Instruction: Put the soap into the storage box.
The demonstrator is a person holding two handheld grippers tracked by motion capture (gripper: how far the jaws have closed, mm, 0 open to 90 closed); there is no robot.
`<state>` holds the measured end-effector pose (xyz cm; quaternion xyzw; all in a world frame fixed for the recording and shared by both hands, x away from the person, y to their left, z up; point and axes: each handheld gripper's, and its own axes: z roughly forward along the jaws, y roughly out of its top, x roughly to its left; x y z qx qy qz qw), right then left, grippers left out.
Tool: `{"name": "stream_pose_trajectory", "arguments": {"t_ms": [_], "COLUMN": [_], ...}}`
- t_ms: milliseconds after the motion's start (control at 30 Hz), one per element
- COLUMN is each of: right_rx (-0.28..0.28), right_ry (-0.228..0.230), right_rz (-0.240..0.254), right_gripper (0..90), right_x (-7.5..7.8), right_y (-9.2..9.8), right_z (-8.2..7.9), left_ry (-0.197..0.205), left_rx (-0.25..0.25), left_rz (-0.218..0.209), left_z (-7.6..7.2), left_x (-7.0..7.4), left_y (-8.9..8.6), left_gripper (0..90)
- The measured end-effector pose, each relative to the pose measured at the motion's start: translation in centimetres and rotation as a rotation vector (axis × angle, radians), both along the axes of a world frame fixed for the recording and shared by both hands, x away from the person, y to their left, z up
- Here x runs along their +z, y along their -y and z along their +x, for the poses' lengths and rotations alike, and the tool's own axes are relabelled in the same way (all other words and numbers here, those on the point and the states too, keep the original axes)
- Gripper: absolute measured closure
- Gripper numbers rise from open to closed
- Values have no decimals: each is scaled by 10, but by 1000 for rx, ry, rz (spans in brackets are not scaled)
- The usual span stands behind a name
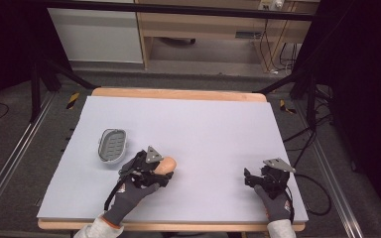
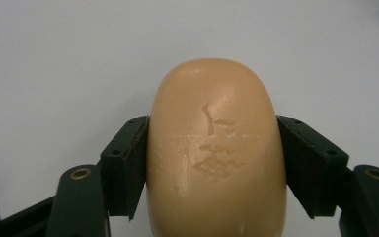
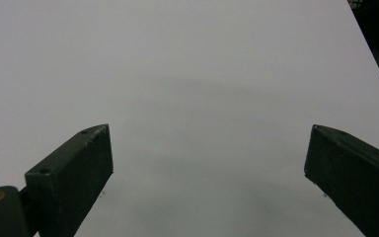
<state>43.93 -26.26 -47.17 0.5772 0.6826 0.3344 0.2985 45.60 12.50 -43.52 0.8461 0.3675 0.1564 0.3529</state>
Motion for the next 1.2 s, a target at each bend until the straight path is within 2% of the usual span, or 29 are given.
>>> {"name": "stream_pose_trajectory", "arguments": {"t_ms": [333,933,1200], "right_rx": [6,15,15], "right_ry": [8,10,12], "right_rz": [-11,-22,-20], "right_gripper": [48,48,48], "right_x": [0,-1,-1], "right_y": [-1,-3,-3], "right_z": [-1,-1,-1], "left_ry": [17,59,77], "left_rx": [41,145,184], "left_rz": [-44,-116,-131], "left_z": [-4,5,10], "left_x": [12,36,42], "left_y": [-24,-58,-71], "left_gripper": [315,315,315]}}
